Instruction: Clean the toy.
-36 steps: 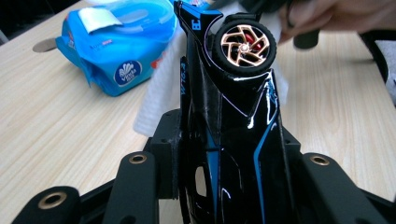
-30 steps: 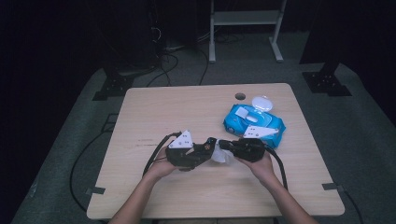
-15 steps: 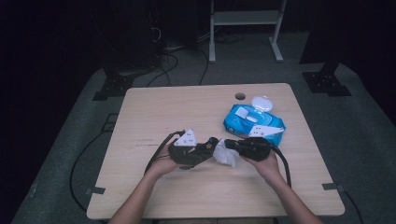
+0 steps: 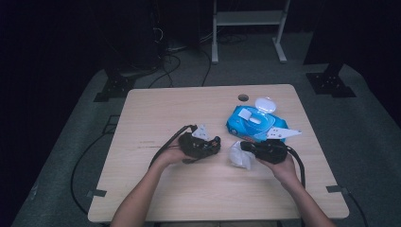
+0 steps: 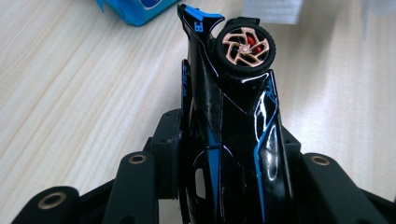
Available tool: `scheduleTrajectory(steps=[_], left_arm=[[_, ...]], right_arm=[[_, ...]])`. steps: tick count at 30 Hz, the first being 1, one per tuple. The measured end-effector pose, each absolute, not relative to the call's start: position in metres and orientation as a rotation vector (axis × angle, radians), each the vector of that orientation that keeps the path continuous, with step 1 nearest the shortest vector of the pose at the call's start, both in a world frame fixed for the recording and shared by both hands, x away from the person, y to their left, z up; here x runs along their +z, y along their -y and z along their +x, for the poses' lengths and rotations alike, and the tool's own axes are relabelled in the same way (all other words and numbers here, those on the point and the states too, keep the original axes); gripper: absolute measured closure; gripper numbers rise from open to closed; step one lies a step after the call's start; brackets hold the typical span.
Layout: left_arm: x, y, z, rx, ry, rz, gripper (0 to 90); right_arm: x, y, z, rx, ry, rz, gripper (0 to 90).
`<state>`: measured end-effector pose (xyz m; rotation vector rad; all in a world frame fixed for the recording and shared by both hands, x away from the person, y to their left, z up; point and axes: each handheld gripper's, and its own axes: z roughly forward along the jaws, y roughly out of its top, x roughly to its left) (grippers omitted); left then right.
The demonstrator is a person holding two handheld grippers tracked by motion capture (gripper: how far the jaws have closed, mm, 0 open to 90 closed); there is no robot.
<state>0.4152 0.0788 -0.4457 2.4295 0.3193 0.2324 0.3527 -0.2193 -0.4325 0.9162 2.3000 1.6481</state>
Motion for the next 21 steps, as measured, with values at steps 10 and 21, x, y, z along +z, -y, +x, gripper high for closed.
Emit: scheduleTrajectory(steps=[10,21], left_arm=[[-0.432,-0.102,0.418,0.104,-0.418,2.307,41.8],[-0.421,-0.135,0.423,0.090,-0.534,2.184,37.6]], right_arm=[[-0.438,0.222,0.353,1.656,-2.319,0.931,86.2],[-0.439,0.223,0.354,1.659,-2.321,0.931,86.2]])
